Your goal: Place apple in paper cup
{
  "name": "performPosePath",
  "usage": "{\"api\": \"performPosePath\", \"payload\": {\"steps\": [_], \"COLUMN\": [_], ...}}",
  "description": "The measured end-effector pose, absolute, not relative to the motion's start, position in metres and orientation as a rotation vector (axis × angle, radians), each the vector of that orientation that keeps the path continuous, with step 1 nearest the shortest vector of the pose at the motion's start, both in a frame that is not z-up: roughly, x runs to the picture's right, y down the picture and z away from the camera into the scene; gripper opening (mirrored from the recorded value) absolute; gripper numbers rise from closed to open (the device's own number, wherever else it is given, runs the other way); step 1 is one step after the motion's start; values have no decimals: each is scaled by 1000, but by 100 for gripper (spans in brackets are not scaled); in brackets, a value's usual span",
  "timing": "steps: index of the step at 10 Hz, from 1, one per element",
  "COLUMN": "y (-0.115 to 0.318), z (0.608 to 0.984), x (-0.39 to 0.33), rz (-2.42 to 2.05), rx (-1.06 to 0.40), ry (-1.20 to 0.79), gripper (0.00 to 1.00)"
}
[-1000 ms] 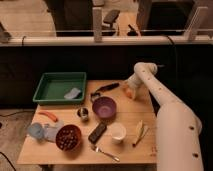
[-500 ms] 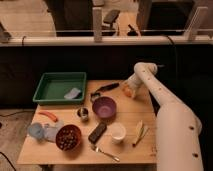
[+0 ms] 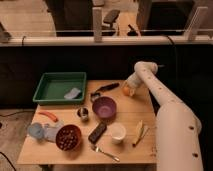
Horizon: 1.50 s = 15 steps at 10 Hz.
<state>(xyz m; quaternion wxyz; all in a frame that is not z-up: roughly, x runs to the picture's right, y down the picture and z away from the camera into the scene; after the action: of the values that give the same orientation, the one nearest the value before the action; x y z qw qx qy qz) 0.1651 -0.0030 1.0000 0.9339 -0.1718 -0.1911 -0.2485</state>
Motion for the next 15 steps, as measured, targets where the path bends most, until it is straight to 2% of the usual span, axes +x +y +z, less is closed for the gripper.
{"api": "performPosePath", "payload": {"steps": [1, 2, 3, 5, 7, 9, 15], "y": [-3, -5, -7, -15, -16, -24, -38], "z": [1000, 1000, 997, 990, 989, 978, 950], "x": [165, 165, 164, 162, 161, 156, 132], "rz": [-508, -506, -508, -514, -519, -542, -634], "rx": [-350, -347, -347, -342, -339, -330, -316], "ry": [-391, -396, -401, -411, -417, -432, -467], "gripper": [51, 47, 40, 18, 8, 3, 2]}}
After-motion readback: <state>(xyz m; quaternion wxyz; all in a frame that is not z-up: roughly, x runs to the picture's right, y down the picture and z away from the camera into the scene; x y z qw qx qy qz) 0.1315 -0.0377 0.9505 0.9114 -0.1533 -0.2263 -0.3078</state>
